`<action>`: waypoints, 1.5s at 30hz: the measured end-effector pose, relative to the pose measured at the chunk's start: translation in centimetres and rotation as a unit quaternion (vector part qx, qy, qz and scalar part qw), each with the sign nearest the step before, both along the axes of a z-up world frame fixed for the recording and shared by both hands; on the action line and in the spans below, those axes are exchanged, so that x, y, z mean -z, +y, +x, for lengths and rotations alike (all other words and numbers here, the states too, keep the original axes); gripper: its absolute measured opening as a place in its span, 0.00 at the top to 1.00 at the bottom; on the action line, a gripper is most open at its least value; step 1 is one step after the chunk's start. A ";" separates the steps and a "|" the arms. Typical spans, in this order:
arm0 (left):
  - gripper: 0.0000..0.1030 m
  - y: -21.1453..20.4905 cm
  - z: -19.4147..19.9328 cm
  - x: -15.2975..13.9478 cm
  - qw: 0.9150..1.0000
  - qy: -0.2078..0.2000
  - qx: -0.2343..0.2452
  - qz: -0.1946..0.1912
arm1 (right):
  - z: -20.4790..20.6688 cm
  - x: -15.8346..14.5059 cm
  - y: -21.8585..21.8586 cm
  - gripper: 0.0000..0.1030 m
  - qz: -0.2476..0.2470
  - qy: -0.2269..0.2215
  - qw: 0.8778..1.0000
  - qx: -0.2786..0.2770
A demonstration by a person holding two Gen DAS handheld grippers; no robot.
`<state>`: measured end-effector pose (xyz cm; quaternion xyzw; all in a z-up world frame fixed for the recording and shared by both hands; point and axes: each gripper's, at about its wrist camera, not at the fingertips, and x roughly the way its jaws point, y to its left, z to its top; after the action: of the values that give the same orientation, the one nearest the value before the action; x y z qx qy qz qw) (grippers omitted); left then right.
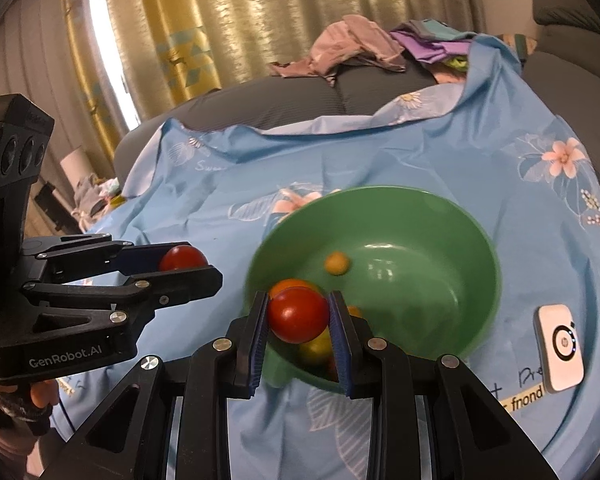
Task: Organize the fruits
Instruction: 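Carry both cherry tomatoes in the two grippers over the green bowl, then open left gripper over the bowl while right gripper releases its tomato, then move both tools back to the last two cherry tomatoes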
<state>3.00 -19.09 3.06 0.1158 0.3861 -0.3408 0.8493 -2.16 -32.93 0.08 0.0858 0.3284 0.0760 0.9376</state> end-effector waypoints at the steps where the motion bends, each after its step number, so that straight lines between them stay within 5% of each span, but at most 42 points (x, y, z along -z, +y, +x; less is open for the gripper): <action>1: 0.69 -0.4 0.1 0.0 1.000 0.000 0.003 0.001 | 0.0 0.1 -0.3 0.70 0.001 0.000 1.000 0.003; 19: 0.69 -3.9 2.2 1.2 0.999 0.009 0.026 0.017 | 1.3 1.5 -3.6 0.70 0.014 0.024 0.999 0.042; 21: 0.64 -4.0 2.4 1.5 0.999 0.014 0.024 0.020 | 1.5 1.8 -3.7 0.70 0.013 0.033 0.998 0.044; 23: 0.45 -3.9 2.7 1.7 0.999 0.015 0.018 0.024 | 1.7 2.0 -3.7 0.70 0.012 0.040 0.998 0.051; 32: 0.19 -2.4 3.1 2.0 0.999 0.022 -0.013 0.025 | 1.7 2.2 -3.9 0.63 0.008 0.051 0.997 0.065; 45: 0.15 6.3 0.7 2.6 0.994 0.041 -0.103 0.018 | -0.1 0.1 0.1 0.63 -0.025 0.030 0.999 0.029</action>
<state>3.71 -12.76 0.49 0.0768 0.4368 -0.2486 0.8611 -2.30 -32.87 -0.02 0.0743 0.3555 0.0383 0.9309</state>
